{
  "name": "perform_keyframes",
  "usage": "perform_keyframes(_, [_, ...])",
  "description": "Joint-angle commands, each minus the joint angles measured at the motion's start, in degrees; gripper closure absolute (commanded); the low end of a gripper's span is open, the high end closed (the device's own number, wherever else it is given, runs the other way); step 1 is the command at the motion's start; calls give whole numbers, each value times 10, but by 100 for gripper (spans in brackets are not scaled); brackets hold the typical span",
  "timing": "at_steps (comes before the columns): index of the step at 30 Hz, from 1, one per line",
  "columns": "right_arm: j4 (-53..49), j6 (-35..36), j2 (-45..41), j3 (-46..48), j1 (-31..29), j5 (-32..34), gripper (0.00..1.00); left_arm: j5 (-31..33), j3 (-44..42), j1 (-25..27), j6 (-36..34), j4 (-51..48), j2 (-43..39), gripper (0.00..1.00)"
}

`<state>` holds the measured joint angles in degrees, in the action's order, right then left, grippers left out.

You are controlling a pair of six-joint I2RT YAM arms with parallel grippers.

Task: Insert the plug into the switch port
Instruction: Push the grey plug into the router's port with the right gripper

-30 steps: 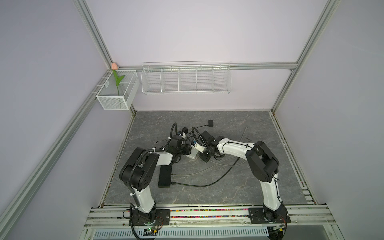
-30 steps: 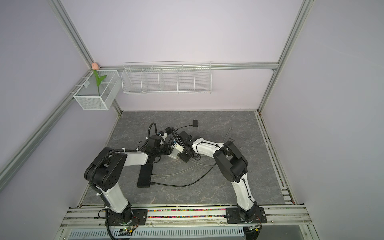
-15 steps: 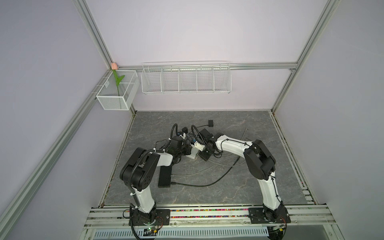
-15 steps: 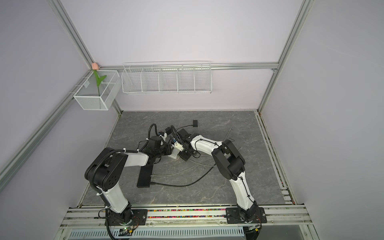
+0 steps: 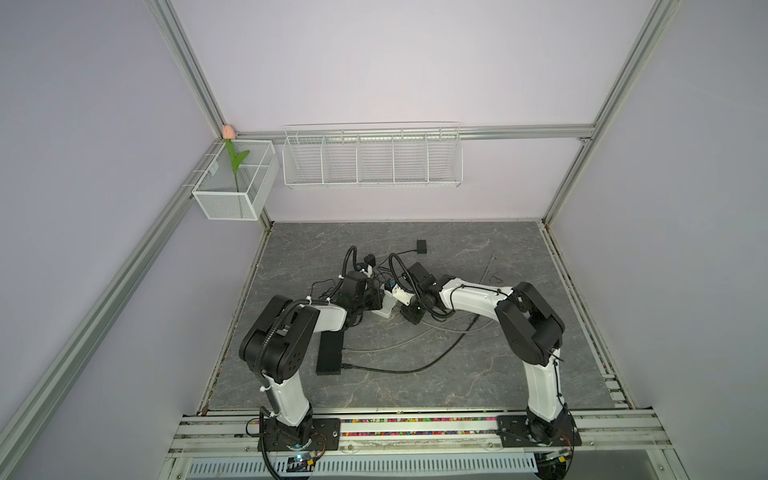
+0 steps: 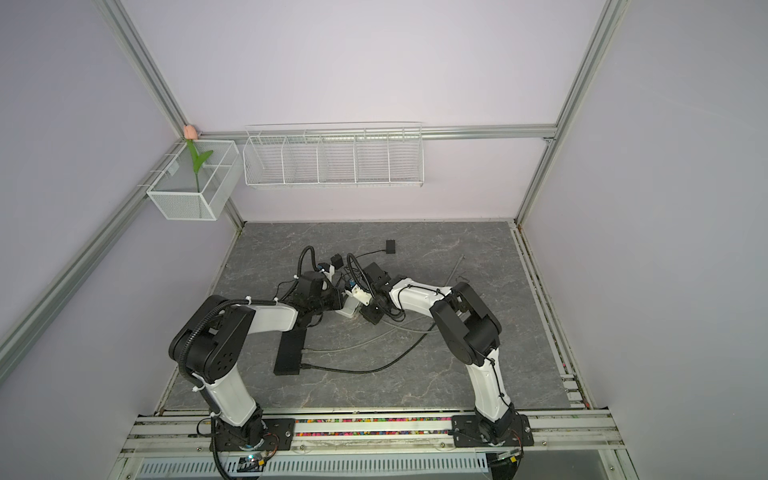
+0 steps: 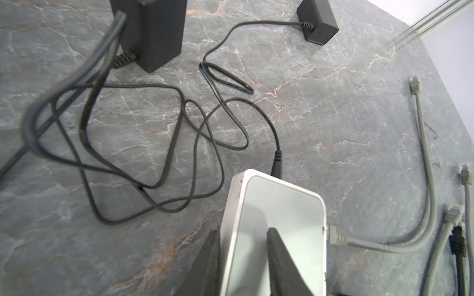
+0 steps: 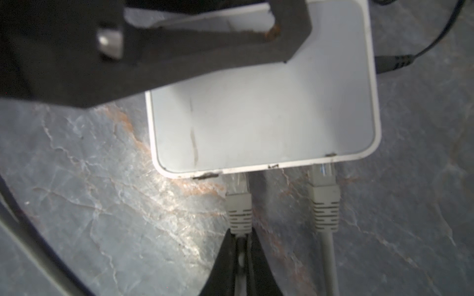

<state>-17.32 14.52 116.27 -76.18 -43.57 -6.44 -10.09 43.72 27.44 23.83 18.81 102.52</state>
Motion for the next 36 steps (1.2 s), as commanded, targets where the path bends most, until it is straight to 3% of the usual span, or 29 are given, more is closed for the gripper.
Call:
perform_keyframes(1, [310, 28, -29, 20, -28, -60, 87, -202, -11, 73, 3, -151, 27, 72])
perform_keyframes(15, [289, 47, -44, 73, -24, -28, 82, -197, -8, 62, 0, -170, 9, 72])
perform_keyframes(22, [276, 52, -25, 46, -24, -42, 93, -206, -24, 74, 9, -144, 16, 72])
perform_keyframes(28, [297, 40, -15, 30, -24, -58, 93, -203, -33, 102, 17, -128, 28, 72])
perform_keyframes(36, [360, 12, 4, -9, -25, -78, 94, -249, -50, 118, -3, -117, 37, 72])
